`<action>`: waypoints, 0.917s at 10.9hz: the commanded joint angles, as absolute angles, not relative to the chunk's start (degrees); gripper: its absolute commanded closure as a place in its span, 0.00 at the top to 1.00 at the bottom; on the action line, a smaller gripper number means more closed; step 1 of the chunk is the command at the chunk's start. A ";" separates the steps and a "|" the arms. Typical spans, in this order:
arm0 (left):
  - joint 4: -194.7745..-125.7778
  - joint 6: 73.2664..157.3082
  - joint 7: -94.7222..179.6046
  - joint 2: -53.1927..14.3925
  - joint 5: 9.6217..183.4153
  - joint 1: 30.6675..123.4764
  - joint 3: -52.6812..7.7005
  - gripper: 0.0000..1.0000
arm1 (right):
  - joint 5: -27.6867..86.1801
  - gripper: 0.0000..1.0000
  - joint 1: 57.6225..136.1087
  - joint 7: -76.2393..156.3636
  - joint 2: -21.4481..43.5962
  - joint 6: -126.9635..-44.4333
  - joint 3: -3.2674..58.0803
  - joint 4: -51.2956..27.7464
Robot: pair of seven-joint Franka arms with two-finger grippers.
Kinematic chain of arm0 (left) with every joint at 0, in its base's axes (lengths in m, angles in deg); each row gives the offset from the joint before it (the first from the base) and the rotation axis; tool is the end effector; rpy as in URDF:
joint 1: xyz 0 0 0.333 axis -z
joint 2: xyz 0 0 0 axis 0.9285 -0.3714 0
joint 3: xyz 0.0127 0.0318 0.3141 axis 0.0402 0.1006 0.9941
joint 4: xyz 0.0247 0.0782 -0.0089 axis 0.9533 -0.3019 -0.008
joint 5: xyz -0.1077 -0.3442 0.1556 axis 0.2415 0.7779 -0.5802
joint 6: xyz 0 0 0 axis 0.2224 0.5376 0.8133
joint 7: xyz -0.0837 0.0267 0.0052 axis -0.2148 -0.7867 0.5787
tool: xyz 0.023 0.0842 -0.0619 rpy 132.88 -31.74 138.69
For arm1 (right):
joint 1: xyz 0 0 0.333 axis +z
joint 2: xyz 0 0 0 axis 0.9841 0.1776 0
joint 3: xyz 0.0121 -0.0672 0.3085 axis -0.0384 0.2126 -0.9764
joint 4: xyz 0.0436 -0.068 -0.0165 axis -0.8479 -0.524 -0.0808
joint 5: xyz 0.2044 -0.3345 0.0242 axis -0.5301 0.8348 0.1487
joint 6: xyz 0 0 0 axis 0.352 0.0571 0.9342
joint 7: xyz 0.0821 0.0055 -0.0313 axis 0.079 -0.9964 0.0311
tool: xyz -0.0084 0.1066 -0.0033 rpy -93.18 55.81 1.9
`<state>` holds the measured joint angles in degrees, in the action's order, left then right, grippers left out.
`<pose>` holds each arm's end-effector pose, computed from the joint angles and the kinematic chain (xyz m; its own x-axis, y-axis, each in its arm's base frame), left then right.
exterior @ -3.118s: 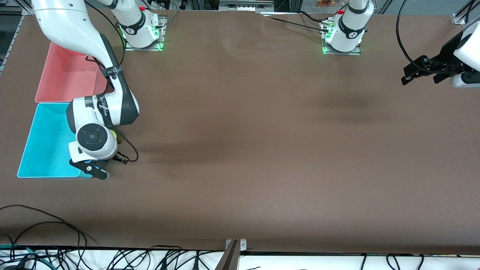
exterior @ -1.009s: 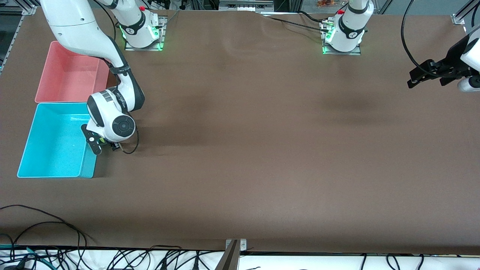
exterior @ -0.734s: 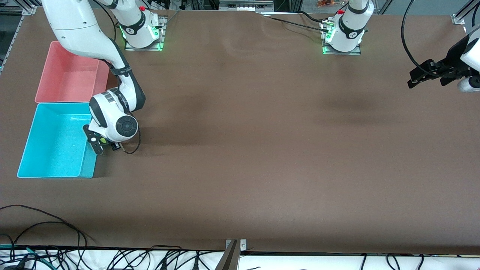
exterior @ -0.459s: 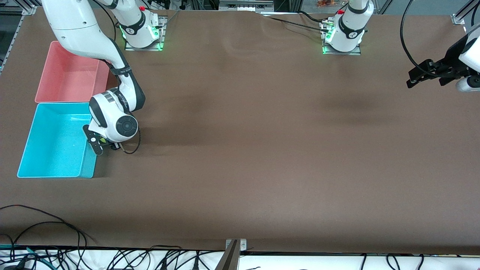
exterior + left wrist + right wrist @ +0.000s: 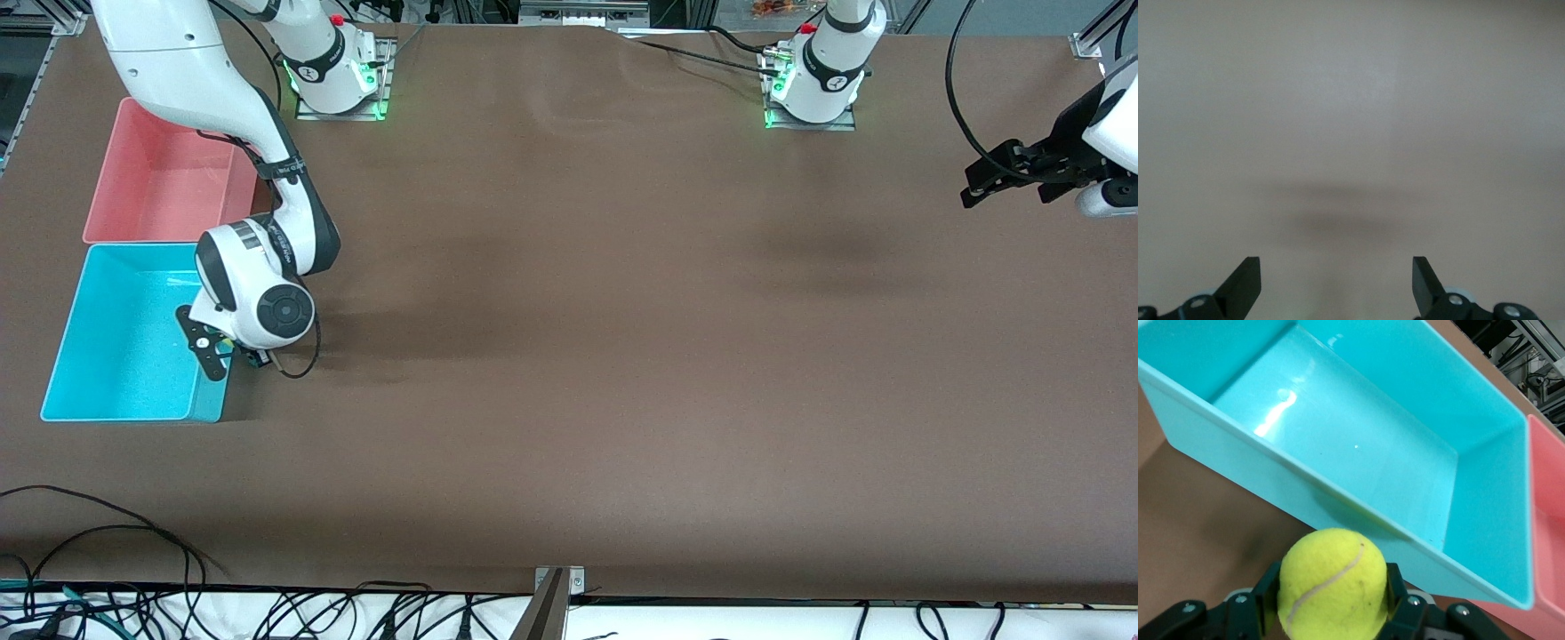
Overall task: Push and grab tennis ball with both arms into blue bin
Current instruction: 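Lower the right gripper over the tennis ball and close on it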
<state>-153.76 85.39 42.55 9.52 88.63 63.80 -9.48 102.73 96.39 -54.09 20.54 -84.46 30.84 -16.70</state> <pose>0.5306 -0.0113 0.6264 0.9939 0.0993 -0.0490 0.0998 -0.9950 0.0086 0.6142 0.0513 0.2128 0.5601 -0.6822 0.4700 -0.8149 -0.3517 0.4606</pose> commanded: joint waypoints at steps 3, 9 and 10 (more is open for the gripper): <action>-151.79 83.55 42.67 8.68 87.26 63.54 -9.53 1.00 | 95.02 0.31 96.82 -39.97 17.15 -72.83 29.95 -8.82; -151.88 83.55 42.67 8.68 87.26 63.63 -9.53 1.00 | 88.24 0.31 96.03 -22.66 12.40 -63.79 30.66 -1.98; -151.80 83.55 42.67 8.68 87.26 63.63 -9.61 1.00 | 86.41 0.31 95.50 -19.41 11.61 -63.25 31.09 -1.44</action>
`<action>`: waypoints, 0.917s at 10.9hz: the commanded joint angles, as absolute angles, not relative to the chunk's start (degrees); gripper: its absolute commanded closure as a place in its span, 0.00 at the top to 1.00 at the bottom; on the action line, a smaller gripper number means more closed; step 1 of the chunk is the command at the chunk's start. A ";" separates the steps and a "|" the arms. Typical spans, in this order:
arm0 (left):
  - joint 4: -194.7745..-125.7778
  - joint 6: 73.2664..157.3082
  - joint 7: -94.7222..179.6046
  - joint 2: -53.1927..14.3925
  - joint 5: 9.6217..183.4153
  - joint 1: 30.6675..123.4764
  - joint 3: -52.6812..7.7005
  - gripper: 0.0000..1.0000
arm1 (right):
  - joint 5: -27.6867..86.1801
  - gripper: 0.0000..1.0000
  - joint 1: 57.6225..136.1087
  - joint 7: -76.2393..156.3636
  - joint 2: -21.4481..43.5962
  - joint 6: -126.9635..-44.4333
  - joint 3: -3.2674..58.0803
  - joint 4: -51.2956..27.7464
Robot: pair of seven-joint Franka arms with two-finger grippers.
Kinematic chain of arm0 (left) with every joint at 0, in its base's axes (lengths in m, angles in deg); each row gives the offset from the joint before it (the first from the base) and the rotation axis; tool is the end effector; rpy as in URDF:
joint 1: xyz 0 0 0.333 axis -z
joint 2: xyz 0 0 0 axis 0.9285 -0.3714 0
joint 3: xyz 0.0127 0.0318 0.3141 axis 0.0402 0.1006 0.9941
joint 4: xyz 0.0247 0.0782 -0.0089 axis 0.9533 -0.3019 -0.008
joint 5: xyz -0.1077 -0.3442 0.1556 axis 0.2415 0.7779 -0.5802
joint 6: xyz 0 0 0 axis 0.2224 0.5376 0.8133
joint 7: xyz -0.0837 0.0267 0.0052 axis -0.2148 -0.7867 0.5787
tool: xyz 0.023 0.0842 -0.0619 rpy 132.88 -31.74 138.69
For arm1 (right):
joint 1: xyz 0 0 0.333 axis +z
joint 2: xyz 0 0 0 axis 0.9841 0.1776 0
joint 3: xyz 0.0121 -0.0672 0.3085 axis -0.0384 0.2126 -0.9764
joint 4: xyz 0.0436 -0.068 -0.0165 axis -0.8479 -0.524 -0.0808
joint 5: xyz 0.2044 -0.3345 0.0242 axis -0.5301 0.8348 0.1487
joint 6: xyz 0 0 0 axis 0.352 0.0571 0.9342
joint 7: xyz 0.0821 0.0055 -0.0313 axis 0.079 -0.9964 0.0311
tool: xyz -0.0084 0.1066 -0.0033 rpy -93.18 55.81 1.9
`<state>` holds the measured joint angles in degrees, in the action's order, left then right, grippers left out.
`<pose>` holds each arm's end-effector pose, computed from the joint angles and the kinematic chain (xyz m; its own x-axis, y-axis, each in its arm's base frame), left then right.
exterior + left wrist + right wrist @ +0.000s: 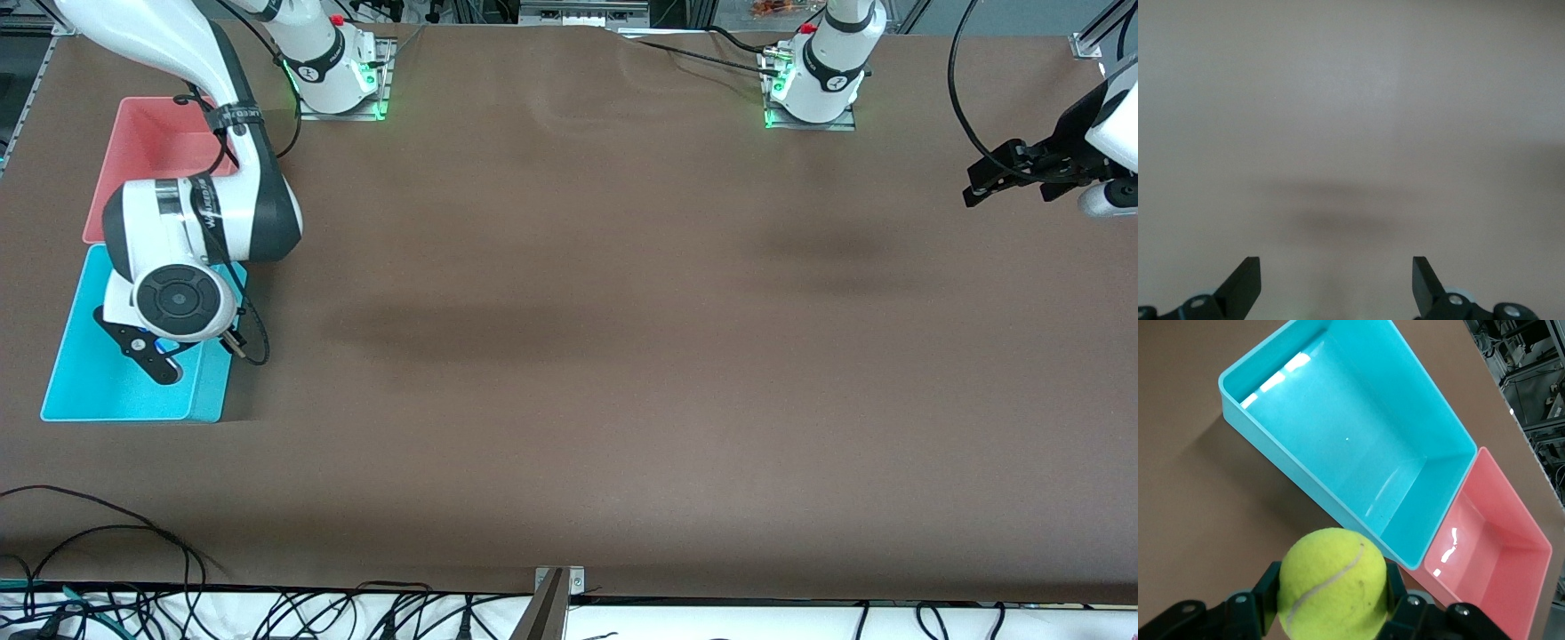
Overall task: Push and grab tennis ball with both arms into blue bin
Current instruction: 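Lift the tennis ball with the right gripper over the cyan bin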
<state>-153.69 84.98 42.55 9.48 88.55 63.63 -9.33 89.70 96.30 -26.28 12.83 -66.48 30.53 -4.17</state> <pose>0.5301 -0.0081 0.6260 0.9929 0.1048 -0.0554 0.1053 -0.9944 0.0067 0.6372 0.0613 0.3677 0.7144 -0.6719 0.1952 -0.6593 -0.5530 0.5095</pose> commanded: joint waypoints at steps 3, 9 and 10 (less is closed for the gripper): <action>-151.88 83.55 42.67 8.68 87.26 63.45 -9.53 1.00 | 81.75 0.30 94.97 -7.90 9.23 -63.24 35.56 -1.35; -151.88 83.55 42.67 8.68 87.26 63.45 -9.53 1.00 | 70.85 0.31 94.80 17.22 6.69 -63.86 48.05 -1.87; -151.88 83.55 42.67 8.68 87.26 63.36 -9.44 1.00 | 68.75 0.31 94.36 22.32 6.60 -63.77 50.24 -2.05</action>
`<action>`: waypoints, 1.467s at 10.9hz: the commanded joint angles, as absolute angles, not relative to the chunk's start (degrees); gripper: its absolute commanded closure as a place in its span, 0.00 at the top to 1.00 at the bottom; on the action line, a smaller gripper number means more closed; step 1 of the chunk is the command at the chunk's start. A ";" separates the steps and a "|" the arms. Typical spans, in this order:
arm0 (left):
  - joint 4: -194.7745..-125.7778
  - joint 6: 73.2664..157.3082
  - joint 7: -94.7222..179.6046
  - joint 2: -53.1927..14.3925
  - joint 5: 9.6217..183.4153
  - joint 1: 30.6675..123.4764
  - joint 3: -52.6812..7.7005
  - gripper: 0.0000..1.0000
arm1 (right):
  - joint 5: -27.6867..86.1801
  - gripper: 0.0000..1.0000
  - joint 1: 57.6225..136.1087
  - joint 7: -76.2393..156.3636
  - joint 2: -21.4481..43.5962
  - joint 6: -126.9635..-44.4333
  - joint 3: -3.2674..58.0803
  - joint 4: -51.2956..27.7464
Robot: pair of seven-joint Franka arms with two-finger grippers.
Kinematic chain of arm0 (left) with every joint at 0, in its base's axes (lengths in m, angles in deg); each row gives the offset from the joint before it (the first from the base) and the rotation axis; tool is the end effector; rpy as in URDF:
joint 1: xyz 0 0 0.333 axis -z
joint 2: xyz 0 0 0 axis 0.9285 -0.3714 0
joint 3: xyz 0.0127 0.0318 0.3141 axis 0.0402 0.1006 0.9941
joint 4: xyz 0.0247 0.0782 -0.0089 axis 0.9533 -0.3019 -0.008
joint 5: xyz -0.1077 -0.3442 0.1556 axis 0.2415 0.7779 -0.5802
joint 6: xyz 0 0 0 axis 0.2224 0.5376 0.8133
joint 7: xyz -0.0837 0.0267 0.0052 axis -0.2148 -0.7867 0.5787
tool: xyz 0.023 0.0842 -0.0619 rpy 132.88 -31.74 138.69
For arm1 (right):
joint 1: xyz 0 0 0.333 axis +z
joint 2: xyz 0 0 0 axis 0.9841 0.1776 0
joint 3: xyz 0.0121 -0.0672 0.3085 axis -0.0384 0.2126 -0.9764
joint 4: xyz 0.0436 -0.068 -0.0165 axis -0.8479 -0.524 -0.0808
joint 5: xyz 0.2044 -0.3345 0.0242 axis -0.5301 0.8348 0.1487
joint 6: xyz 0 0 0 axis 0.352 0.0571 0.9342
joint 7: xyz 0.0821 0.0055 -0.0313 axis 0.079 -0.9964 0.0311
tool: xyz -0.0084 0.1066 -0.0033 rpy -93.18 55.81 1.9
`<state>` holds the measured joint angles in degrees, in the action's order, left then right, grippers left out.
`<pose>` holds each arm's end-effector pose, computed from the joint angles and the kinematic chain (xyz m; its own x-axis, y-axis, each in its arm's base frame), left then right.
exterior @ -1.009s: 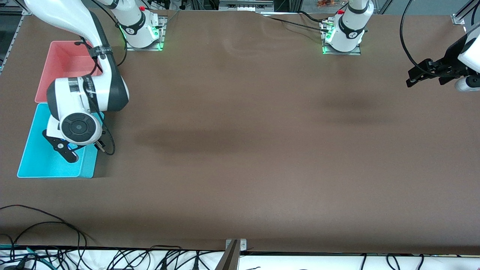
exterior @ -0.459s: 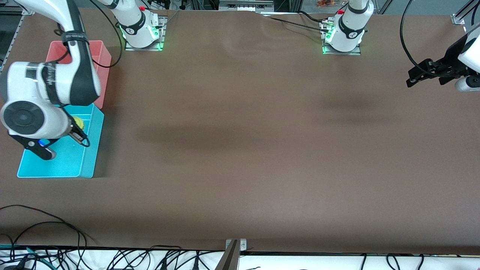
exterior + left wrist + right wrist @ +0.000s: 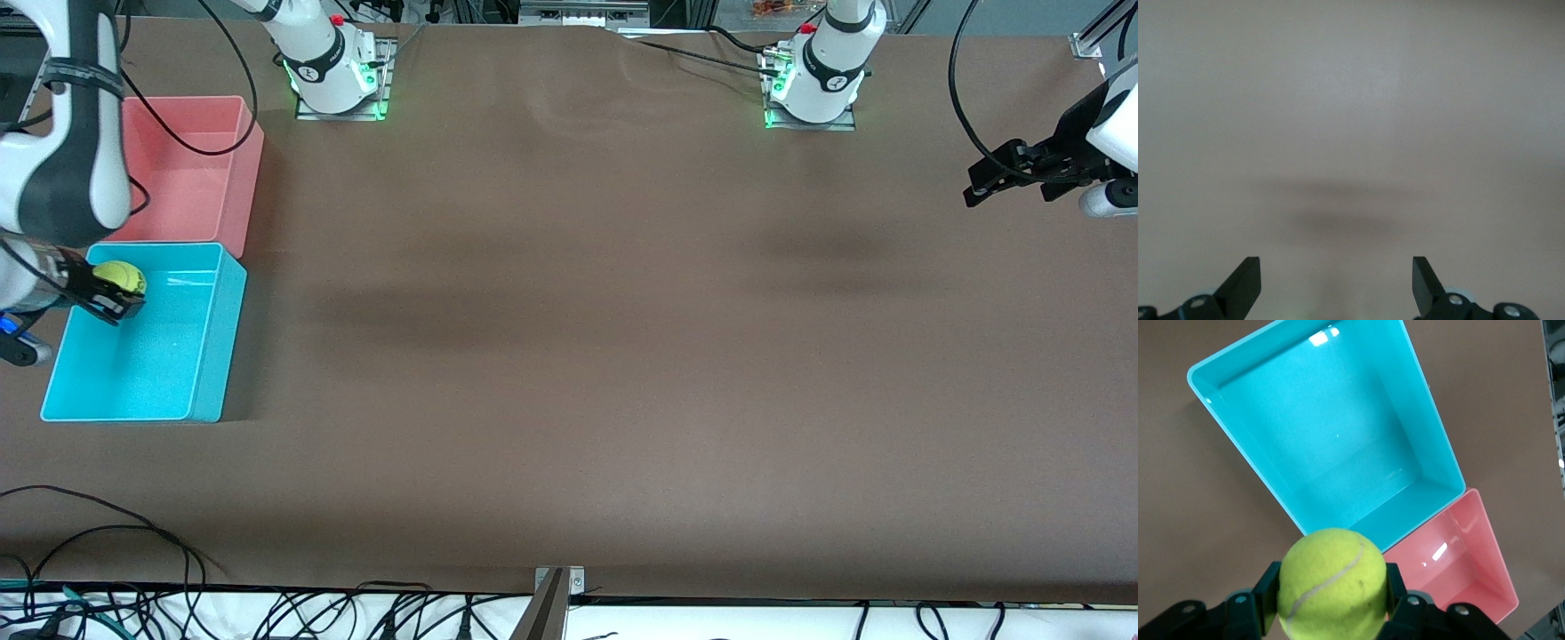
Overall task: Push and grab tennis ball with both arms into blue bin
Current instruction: 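Lift the tennis ball with the right gripper over the cyan bin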
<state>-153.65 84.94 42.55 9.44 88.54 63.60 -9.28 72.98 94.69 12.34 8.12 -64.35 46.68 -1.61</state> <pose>0.5303 -0.0073 0.6259 0.9928 0.1062 -0.0561 0.1067 -0.9943 0.0066 0.6261 -0.0876 0.4457 0.8433 -0.5253 -0.1141 -0.4673 -0.8213 0.3272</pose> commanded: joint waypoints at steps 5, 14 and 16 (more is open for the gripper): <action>-151.88 83.55 42.67 8.68 87.26 63.28 -9.44 1.00 | 61.44 0.31 93.39 36.60 0.89 -74.02 55.27 -15.12; -151.88 83.55 42.67 8.68 87.26 63.45 -9.53 1.00 | 56.16 0.32 92.60 56.55 4.30 -104.81 55.01 -35.53; -151.88 83.55 42.67 8.68 87.26 63.36 -9.53 1.00 | 51.62 0.32 92.69 56.83 7.72 -105.77 54.48 -35.27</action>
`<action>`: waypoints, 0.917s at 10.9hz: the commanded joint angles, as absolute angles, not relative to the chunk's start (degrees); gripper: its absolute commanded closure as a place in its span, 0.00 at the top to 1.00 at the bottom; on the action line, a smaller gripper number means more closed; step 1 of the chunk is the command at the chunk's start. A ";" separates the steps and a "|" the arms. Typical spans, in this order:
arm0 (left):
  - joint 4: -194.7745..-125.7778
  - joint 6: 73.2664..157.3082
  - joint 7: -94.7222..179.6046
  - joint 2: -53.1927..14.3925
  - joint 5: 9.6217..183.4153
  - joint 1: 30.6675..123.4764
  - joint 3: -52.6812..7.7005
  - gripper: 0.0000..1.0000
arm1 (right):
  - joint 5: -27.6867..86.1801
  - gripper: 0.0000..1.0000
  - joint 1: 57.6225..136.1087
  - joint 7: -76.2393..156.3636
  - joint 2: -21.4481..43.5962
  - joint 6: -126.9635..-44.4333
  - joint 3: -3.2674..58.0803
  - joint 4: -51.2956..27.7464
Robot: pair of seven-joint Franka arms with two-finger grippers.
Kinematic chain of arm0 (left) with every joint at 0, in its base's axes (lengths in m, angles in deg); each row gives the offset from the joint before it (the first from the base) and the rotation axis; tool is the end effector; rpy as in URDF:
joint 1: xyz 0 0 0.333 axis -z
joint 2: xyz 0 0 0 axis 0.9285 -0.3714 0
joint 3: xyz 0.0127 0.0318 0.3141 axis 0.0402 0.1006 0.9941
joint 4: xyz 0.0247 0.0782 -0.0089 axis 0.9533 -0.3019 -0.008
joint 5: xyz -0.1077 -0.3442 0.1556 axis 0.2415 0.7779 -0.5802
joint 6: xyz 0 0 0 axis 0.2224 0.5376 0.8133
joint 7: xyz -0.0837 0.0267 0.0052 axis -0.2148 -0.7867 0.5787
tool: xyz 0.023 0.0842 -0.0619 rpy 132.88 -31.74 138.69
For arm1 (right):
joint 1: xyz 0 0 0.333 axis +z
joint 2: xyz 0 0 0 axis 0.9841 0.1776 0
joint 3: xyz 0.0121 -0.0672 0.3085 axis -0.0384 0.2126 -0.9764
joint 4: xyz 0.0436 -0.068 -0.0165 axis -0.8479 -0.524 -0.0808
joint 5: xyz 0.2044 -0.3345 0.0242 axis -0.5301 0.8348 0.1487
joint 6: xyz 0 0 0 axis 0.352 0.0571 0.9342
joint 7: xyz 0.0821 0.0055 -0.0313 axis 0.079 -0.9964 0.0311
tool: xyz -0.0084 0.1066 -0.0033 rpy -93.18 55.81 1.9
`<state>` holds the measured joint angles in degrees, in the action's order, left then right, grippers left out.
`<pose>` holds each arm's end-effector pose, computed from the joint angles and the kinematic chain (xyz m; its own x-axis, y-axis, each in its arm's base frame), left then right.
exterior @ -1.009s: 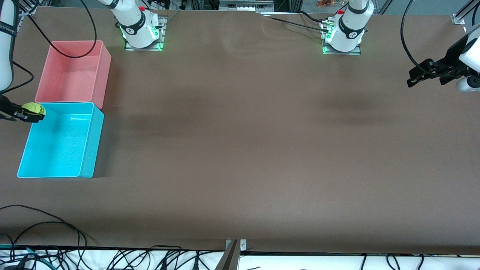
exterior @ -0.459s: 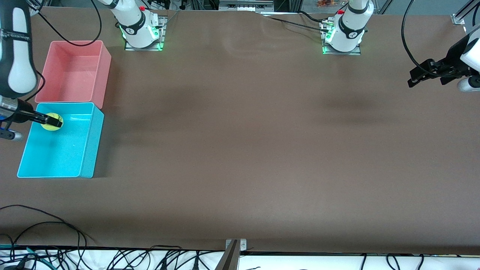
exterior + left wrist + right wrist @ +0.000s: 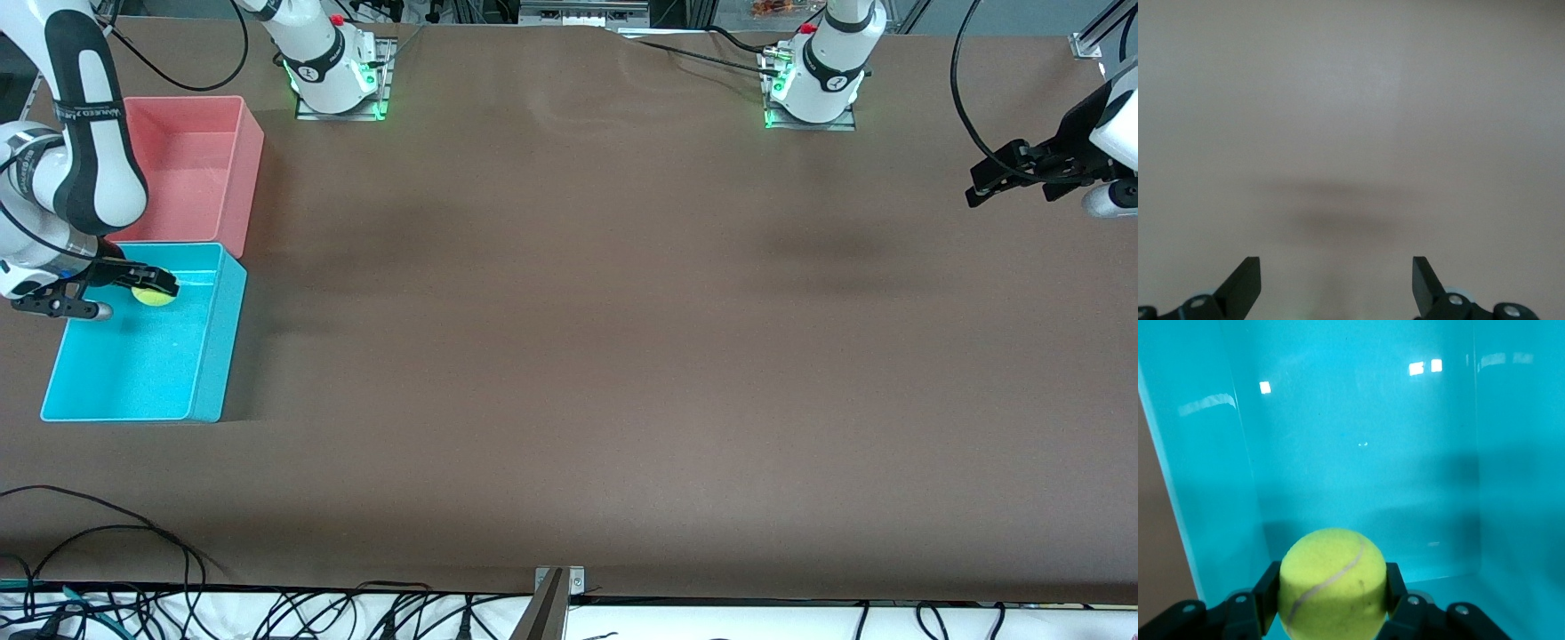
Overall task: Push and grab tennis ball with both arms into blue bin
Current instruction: 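Lower the ball into the cyan bin and open the right gripper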
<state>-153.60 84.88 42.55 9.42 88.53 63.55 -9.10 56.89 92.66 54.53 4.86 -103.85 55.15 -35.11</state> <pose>0.5303 -0.0051 0.6260 0.9923 0.1102 -0.0566 0.1107 -0.9938 0.0065 0.5321 -0.1899 0.2835 0.9919 -0.1126 -0.0582 -0.1107 -0.9933 0.0343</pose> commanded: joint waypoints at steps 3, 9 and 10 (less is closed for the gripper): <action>-151.88 83.55 42.67 8.68 87.26 63.36 -9.53 1.00 | 50.27 0.33 92.78 57.00 9.57 -106.48 53.60 -35.62; -151.88 83.55 42.67 8.68 87.26 63.54 -9.61 1.00 | 50.18 0.99 93.13 56.91 10.11 -106.22 53.60 -35.36; -151.88 83.55 42.67 8.68 87.26 63.63 -9.61 1.00 | 50.18 1.00 93.13 57.00 10.11 -106.13 53.51 -35.27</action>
<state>-153.60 84.84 42.55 9.41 88.53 63.56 -9.23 51.65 93.02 55.61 10.50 -105.90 53.56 -35.20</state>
